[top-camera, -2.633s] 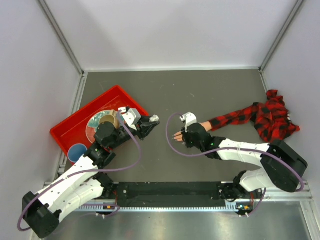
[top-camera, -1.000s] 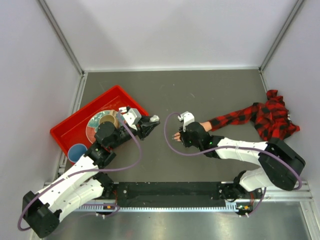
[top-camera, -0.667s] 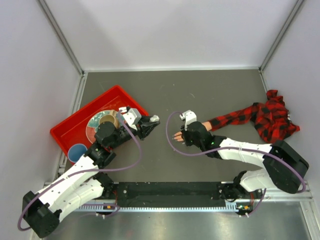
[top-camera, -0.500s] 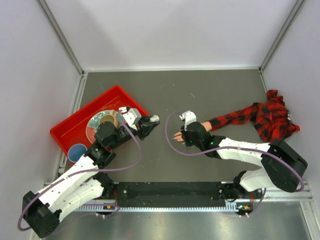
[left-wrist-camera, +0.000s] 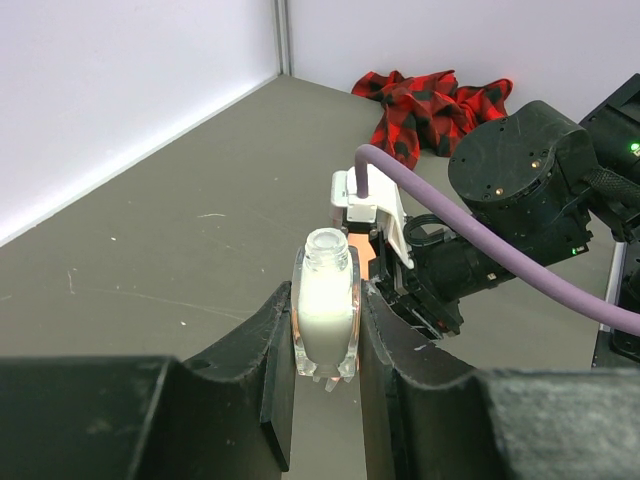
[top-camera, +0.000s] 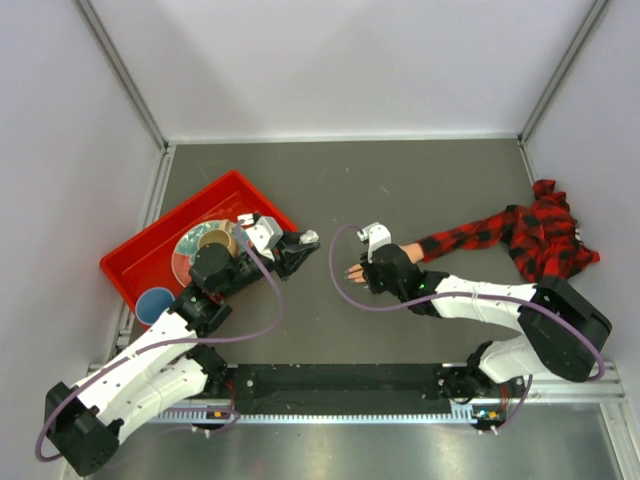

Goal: Paint the nails

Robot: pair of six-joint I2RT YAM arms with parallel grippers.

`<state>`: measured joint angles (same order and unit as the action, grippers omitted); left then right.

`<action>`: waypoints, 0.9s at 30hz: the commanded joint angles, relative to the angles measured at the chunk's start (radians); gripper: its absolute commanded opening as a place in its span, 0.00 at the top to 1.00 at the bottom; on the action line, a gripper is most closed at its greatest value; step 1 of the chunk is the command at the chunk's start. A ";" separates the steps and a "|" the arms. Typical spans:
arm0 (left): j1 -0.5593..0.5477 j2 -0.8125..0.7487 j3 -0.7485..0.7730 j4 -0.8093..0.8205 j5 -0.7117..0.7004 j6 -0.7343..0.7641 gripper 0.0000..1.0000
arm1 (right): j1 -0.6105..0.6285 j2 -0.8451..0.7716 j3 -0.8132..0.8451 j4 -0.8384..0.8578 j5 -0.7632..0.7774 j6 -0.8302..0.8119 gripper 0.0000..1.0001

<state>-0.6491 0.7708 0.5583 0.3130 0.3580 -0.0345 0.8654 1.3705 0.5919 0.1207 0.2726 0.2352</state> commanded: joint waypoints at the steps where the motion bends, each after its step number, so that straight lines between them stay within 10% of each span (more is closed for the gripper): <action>1: -0.003 -0.004 -0.001 0.052 0.009 -0.004 1.00 | -0.009 0.004 0.039 0.039 -0.029 0.000 1.00; 27: -0.001 -0.001 0.000 0.049 0.010 -0.005 1.00 | -0.009 0.007 0.039 0.039 -0.090 0.021 1.00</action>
<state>-0.6491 0.7708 0.5583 0.3130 0.3584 -0.0345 0.8654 1.3708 0.5919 0.1238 0.2066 0.2398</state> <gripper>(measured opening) 0.307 0.191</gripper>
